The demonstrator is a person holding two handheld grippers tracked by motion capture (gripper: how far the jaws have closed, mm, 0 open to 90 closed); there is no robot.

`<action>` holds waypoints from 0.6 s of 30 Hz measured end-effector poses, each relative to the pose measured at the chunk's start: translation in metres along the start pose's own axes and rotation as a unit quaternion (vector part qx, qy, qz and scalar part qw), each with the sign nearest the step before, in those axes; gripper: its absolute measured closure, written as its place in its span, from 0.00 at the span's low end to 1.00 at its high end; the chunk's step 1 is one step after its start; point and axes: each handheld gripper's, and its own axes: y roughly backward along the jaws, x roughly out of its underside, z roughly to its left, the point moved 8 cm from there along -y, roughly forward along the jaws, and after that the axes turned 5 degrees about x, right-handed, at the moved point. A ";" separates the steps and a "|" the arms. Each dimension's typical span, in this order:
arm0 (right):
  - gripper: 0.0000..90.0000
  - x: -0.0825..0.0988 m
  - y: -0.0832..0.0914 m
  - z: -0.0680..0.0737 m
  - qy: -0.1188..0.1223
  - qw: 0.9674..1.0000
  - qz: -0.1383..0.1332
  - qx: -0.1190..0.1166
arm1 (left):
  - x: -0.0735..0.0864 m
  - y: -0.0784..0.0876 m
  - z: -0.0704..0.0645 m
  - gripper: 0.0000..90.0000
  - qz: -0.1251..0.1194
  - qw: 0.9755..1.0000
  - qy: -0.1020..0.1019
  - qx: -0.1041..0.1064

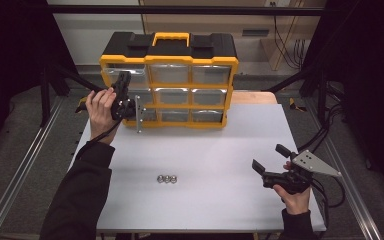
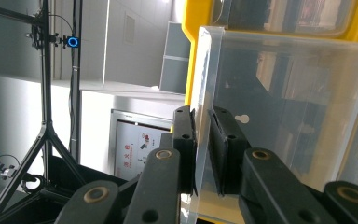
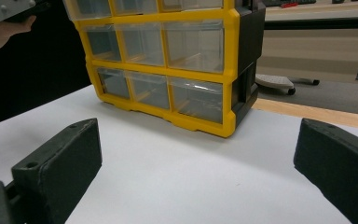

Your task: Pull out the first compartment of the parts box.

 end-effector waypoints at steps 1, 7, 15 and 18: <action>0.01 0.000 0.000 0.000 0.000 1.000 0.000 0.000 | 0.000 0.000 0.000 0.90 0.000 1.000 0.000 0.000; 0.01 -0.001 0.000 0.000 0.000 1.000 -0.002 0.000 | 0.000 0.007 0.001 0.90 -0.003 1.000 -0.005 -0.002; 0.01 -0.001 0.000 0.000 -0.001 1.000 -0.002 -0.001 | 0.000 0.013 0.000 0.90 -0.001 1.000 -0.009 -0.007; 0.01 -0.001 0.001 -0.001 0.000 1.000 -0.003 0.000 | 0.000 0.015 0.000 0.91 -0.003 1.000 -0.008 -0.006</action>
